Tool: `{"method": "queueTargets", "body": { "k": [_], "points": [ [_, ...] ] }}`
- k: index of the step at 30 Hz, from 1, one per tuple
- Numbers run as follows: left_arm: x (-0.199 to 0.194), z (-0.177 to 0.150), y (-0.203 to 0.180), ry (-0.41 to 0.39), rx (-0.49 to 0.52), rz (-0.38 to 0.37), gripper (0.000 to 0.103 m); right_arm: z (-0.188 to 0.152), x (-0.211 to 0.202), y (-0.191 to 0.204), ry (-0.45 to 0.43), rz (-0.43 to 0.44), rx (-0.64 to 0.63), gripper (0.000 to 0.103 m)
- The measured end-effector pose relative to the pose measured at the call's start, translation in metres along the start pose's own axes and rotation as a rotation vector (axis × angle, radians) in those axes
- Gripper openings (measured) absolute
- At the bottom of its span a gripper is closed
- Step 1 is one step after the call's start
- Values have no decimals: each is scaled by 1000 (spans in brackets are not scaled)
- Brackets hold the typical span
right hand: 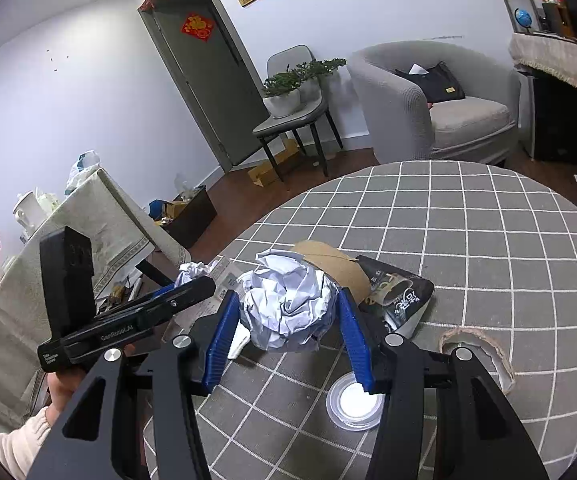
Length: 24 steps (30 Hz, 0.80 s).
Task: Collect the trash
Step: 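Lift the foil balls with both tools and carry them toward the teal bin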
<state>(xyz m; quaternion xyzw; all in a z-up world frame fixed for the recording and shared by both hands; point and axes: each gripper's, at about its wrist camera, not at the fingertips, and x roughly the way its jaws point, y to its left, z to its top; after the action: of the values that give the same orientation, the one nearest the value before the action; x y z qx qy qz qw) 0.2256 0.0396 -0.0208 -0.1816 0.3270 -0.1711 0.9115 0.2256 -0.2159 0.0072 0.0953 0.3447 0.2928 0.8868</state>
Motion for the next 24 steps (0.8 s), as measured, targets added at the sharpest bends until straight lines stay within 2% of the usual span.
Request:
{"method": "queueTargets", "body": {
  "k": [1,8,14,20,24],
  "points": [
    [1,1,2,2,-15,-11,50,1,0,0,0,-2,0,51],
    [-6,4,13,-12,-83,-39,51,0,6,5,14,-13,-15,51],
    [-16,4,9,-27,-69,-37,51,-1,6,12,17,-17,-30,51],
    [-21,4,7,-33,-50,-11,45,1,6,13,18,-20,-38,51],
    [-31,6,8,-62,-51,-10,45,1,5,16,13,-15,-39,51]
  ]
}}
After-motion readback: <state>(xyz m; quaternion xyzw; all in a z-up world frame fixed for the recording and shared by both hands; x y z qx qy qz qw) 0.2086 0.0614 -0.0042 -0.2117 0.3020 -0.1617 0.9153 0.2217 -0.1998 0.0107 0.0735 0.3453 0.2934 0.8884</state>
